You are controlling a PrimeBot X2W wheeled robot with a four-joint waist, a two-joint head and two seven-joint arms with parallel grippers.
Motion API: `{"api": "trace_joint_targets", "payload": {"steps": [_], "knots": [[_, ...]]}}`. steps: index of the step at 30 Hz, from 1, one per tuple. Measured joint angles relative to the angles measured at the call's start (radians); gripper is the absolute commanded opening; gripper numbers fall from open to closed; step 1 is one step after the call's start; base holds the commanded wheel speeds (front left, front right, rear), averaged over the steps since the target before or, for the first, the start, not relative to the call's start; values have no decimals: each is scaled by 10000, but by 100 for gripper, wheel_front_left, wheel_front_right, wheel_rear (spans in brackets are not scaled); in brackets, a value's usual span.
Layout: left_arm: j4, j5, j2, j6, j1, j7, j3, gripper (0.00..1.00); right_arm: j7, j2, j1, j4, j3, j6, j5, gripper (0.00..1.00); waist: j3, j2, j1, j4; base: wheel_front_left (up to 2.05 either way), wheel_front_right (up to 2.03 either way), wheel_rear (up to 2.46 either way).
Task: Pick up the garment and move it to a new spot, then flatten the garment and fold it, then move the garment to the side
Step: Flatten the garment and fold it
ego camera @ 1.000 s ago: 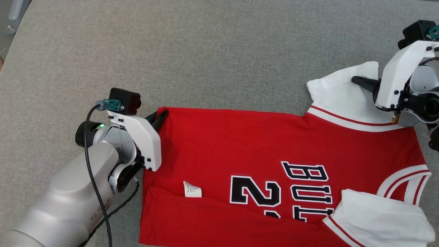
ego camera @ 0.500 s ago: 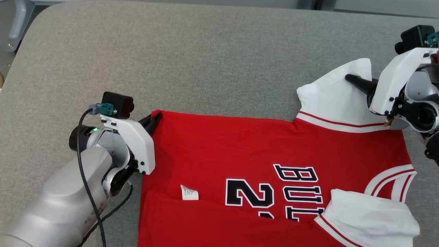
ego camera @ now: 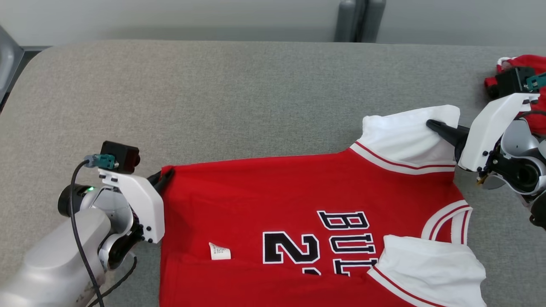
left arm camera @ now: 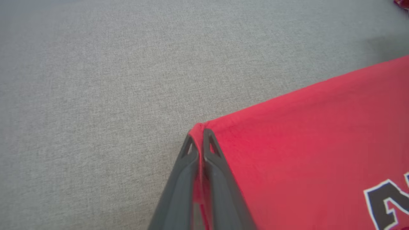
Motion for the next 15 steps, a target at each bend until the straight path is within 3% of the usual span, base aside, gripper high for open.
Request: {"api": "trace_joint_targets", "payload": {"steps": [6, 9, 15], "knots": [[-322, 71, 290, 48, 136, -4, -90, 0, -290, -86, 176, -313, 382, 2, 355, 0, -278, 0, 0, -223, 0, 0, 0], [-690, 238, 506, -334, 240, -92, -274, 0, -447, -199, 356, -527, 610, 0, 520, 0, -445, 0, 0, -317, 0, 0, 0], [-1089, 232, 1099, -525, 526, 656, -644, 0, -552, -430, 622, -972, 1045, 2, 828, 0, -742, 0, 0, -556, 0, 0, 0]]}}
